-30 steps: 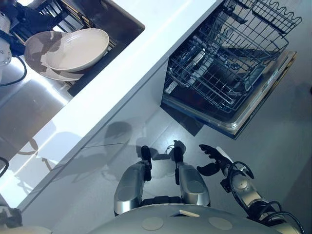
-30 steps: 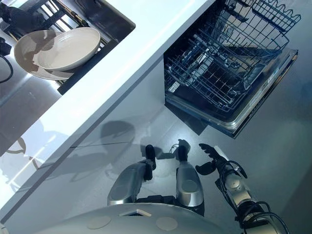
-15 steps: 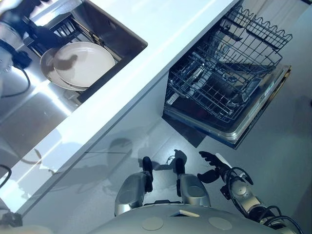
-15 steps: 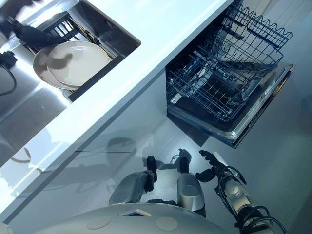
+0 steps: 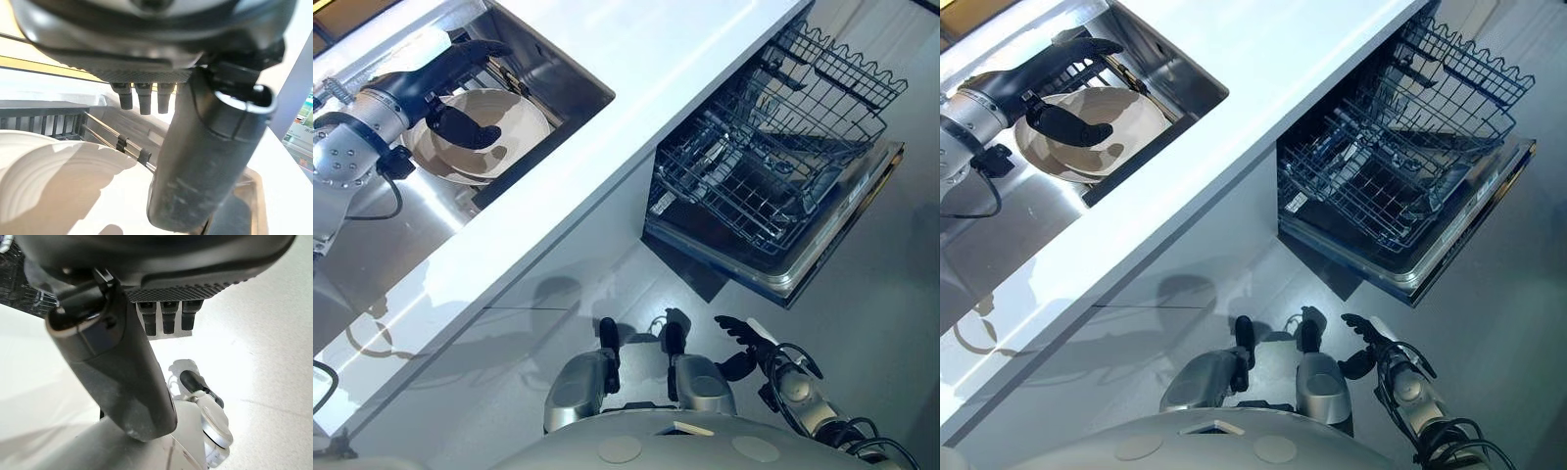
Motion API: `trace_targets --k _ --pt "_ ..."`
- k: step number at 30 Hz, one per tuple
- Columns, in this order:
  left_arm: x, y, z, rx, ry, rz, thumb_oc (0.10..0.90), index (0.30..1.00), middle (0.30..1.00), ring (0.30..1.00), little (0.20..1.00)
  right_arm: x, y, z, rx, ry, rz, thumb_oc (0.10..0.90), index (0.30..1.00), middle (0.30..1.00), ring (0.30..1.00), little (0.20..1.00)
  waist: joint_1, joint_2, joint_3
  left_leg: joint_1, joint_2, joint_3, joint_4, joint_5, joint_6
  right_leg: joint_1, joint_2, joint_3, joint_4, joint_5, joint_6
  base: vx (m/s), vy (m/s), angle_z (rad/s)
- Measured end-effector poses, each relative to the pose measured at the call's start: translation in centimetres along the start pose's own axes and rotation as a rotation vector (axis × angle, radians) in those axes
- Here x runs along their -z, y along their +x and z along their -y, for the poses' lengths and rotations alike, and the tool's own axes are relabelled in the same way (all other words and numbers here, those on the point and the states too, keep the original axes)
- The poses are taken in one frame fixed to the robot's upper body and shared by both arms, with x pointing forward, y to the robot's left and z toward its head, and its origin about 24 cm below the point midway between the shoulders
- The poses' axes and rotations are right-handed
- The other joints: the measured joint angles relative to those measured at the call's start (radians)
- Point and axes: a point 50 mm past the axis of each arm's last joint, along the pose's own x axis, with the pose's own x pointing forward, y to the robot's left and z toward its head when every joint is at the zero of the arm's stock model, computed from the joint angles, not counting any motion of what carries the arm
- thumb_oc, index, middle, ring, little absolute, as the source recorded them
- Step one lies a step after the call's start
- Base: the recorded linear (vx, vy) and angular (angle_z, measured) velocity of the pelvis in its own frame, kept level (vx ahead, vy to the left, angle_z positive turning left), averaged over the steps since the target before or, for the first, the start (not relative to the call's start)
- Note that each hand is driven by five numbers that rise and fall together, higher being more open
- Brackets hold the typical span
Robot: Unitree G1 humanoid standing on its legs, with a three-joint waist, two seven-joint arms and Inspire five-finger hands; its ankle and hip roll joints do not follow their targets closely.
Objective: Pick up plates and place into dishwasher.
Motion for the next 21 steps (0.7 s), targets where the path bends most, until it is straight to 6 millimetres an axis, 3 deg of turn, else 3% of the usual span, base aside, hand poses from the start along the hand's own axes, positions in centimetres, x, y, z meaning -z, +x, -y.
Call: trace_targets --k 13,21 --pt "1.4 -0.4 0.7 0.009 0.099 -0.126 0.8 0.9 0.9 0.9 0.9 0.1 0.0 -0.1 -0.003 -0.002 -0.003 0.8 0.9 0.9 0.9 0.9 0.0 -0.001 -0.005 0.052 -0.003 -0.002 -0.07 0.033 0.002 0.034 -0.001 -0.022 -0.031 0.001 -0.002 0.0 -0.007 0.01" --pt "3.7 -1.0 -0.4 -0.177 0.105 -0.262 0.8 0.9 0.9 0.9 0.9 -0.1 0.0 -0.1 -0.001 -0.004 0.001 0.8 0.9 0.9 0.9 0.9 -0.011 -0.001 -0.005 0.056 -0.002 0.005 -0.087 0.041 0.001 0.025 0.001 -0.02 -0.032 0.002 -0.003 -0.01 -0.012 -0.03"
